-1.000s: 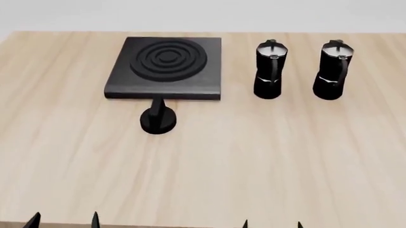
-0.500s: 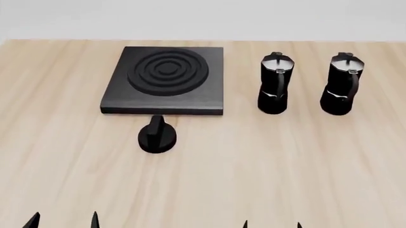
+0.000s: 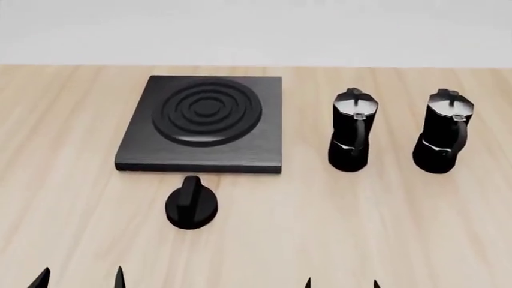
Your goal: Put the right moka pot on the stove.
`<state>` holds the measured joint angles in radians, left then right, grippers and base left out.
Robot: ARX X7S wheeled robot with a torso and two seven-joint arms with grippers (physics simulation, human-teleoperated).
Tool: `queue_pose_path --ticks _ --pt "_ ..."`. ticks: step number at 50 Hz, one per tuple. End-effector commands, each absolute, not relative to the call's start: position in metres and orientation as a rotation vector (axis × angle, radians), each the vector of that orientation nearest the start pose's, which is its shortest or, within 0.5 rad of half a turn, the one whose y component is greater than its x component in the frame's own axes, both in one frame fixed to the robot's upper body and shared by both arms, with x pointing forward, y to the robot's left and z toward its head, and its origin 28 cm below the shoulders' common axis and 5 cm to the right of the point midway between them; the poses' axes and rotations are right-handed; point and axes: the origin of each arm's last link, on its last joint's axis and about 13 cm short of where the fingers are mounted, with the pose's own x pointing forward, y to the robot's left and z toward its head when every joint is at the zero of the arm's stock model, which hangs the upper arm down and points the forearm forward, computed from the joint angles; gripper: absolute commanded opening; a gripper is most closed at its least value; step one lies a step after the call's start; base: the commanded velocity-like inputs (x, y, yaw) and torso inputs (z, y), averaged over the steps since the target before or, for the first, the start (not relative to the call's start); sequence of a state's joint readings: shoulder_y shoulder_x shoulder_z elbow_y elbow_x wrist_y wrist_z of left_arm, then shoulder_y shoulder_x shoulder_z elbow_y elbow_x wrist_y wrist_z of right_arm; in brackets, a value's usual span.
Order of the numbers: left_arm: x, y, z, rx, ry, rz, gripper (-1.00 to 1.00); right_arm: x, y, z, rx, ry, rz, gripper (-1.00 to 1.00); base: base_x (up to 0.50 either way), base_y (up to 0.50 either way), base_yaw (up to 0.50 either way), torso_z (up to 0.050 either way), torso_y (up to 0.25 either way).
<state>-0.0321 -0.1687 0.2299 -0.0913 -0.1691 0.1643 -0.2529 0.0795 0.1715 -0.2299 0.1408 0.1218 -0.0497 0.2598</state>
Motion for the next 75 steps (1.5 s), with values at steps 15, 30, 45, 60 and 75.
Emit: queue_pose_path --ticks 15,30,45,60,75 --pt "0.2136 0.2032 0.0079 -0.018 -0.065 0.045 1.00 0.2219 -0.0986 -0.0003 -0.073 0.032 -0.057 1.00 0.26 0.00 0.00 0.000 0.001" --pt "0.2136 0.2029 0.0074 -0.017 -0.065 0.045 1.00 0.2220 -0.0980 -0.0008 -0.077 0.031 -0.055 1.00 0.26 0.00 0.00 0.000 0.000" --pt "0.2134 0.2031 0.0072 -0.015 -0.066 0.047 1.00 0.2227 -0.0987 -0.0010 -0.074 0.033 -0.058 1.00 0.25 0.00 0.00 0.000 0.000" --pt "0.2130 0.2036 0.0080 -0.014 -0.070 0.050 1.00 0.2229 -0.0986 -0.0021 -0.076 0.036 -0.055 1.00 0.25 0.00 0.00 0.000 0.000" --pt "0.2123 0.2038 0.0101 -0.011 -0.061 0.041 1.00 0.2229 -0.0991 0.0020 -0.078 0.030 -0.058 1.00 0.23 0.00 0.00 0.000 0.000"
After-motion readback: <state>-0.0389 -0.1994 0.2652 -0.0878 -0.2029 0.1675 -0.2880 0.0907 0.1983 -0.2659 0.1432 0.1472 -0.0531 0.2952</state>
